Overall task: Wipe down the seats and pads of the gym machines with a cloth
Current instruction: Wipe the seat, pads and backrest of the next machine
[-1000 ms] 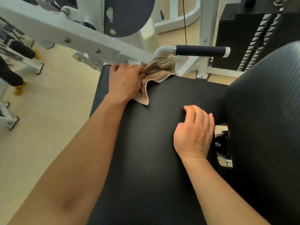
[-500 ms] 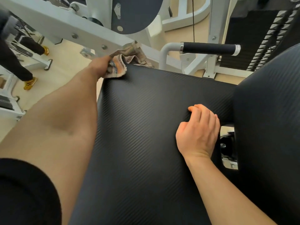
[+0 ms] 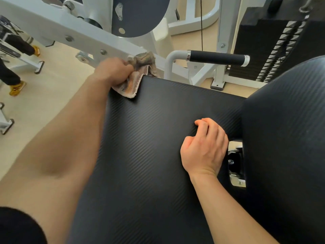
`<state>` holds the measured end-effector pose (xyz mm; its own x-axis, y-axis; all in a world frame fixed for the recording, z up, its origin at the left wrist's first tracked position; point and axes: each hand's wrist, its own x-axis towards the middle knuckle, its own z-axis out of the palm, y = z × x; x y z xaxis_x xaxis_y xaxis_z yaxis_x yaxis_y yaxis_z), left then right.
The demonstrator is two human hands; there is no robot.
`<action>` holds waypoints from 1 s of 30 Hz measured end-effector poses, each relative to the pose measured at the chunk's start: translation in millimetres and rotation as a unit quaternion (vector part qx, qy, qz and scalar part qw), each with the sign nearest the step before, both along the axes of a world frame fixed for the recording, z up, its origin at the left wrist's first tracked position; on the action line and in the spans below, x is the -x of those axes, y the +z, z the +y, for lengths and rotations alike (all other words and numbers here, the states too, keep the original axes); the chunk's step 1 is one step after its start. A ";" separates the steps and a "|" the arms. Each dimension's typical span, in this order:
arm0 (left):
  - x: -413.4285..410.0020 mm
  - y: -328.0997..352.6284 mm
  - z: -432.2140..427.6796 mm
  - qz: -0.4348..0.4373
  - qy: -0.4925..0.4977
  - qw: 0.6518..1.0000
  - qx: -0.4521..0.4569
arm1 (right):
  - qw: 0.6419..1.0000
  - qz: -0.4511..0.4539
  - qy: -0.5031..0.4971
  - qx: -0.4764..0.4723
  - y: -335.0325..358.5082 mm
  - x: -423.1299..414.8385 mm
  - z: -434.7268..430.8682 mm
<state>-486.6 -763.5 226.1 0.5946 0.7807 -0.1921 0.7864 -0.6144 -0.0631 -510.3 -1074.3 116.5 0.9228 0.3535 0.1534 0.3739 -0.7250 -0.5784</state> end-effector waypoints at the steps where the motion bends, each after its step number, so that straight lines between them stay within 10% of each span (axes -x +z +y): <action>1: -3.3 -4.5 -12.9 0.026 -0.030 0.998 -0.047 | 1.000 0.001 -0.001 -0.002 -0.1 0.0 -0.4; 5: -7.5 -31.8 -63.5 0.021 -0.168 0.972 -0.161 | 1.000 0.002 -0.001 -0.007 0.9 -0.6 -0.4; 17: 6.9 -59.4 -118.4 -0.097 -0.240 0.963 -0.073 | 0.999 0.028 0.018 -0.017 4.2 -0.2 -8.1; 30: 145.9 -2.0 -282.4 -0.290 -0.043 0.927 0.235 | 0.881 0.441 0.120 -0.121 105.4 63.5 -87.5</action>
